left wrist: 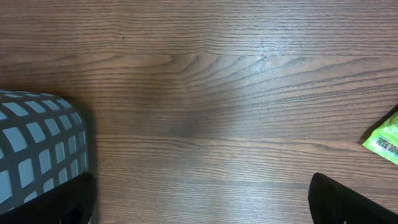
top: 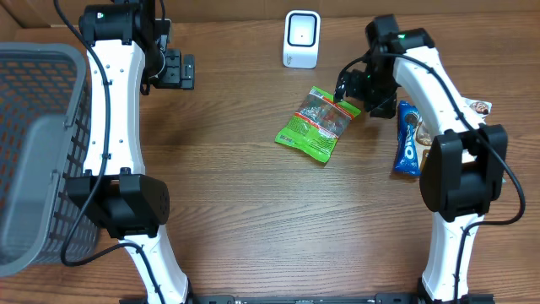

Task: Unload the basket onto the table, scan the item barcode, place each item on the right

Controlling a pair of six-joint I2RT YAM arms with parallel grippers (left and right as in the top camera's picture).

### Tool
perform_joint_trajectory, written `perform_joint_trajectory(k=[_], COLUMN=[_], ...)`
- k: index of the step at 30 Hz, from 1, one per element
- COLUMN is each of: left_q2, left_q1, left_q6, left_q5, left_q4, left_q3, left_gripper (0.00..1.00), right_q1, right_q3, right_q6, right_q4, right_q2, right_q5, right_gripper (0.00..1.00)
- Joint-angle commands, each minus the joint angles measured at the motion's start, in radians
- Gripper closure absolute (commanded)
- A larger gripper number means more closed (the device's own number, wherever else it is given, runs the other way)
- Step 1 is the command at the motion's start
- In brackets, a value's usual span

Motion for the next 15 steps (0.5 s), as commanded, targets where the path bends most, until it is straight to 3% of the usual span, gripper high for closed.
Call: perform_joint_trajectory(k=[1, 5, 15], left_q2=[0.008, 0.008, 0.008], left_q1=[-0.007, -0.007, -0.008], left_q6=[0.019, 0.019, 0.019], left_q5=[0.005, 0.005, 0.005], left_q4=[0.001, 0.001, 0.001], left_q3=[0.007, 0.007, 0.007], left_gripper=[0.0, 0.0, 0.0], right_q1=[0.015, 0.037, 0.1], right_q3=[-0.096, -0.212, -0.405], right_q6=[0.105, 0.184, 0.403], right_q4=[0.057, 0.195, 0.55], right_q2=[-0.034, -0.034, -0.034], right_q5=[-0.034, -0.116, -0.109], right_gripper=[0.02, 0.02, 0.03])
